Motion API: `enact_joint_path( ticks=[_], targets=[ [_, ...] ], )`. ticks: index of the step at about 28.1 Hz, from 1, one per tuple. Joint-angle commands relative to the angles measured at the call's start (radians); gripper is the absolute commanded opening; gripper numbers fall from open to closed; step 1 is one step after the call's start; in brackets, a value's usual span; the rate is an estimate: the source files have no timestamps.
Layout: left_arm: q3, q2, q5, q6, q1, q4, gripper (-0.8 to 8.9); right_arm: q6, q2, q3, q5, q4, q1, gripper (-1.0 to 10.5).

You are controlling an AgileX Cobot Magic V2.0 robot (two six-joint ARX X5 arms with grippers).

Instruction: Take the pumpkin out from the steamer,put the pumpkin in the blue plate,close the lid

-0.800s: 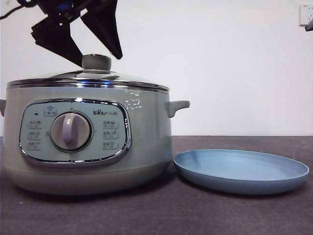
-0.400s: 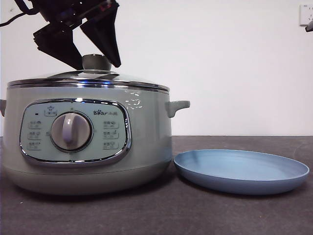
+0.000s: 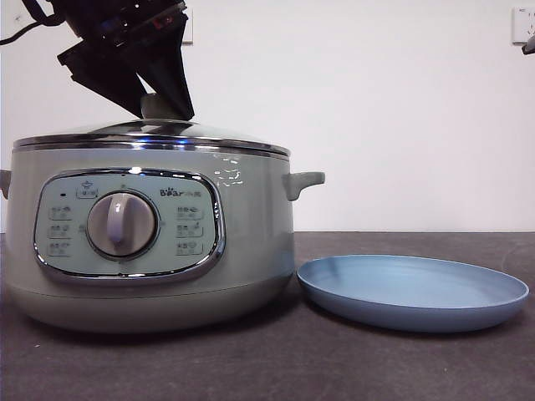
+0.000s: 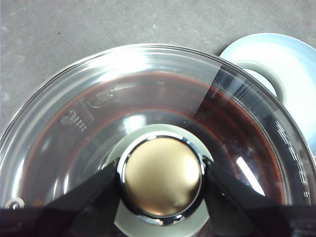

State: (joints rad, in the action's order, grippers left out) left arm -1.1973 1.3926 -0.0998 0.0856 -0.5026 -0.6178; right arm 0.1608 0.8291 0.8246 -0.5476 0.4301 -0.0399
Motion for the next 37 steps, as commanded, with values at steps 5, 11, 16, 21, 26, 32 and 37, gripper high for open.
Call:
enact_joint_path(
  ticks=[5,11,16,21,26,32,37],
  targets=[
    [-0.001,-0.009,-0.004,0.020,-0.004,0.032,-0.09,0.006,0.002,0.002,-0.001,0.000,-0.003,5.0],
    [-0.001,-0.061,0.014,0.019,-0.004,0.064,-0.09,-0.003,0.007,0.002,-0.004,0.000,-0.011,5.0],
    [-0.001,-0.142,0.061,0.019,-0.004,0.068,-0.09,-0.081,0.011,0.003,-0.003,-0.003,-0.057,5.0],
    [-0.001,-0.237,0.110,0.019,-0.004,0.071,-0.09,-0.103,0.056,0.026,-0.001,-0.003,-0.152,5.1],
    [-0.001,-0.333,0.193,0.019,-0.004,0.071,-0.09,-0.105,0.155,0.095,0.006,-0.003,-0.261,6.4],
    [-0.001,-0.446,0.316,0.019,-0.004,0.069,-0.09,-0.134,0.326,0.232,0.008,-0.001,-0.420,6.4],
    [-0.001,-0.545,0.430,0.025,-0.004,0.051,-0.09,-0.199,0.528,0.433,0.096,0.049,-0.570,6.4]
  ],
)
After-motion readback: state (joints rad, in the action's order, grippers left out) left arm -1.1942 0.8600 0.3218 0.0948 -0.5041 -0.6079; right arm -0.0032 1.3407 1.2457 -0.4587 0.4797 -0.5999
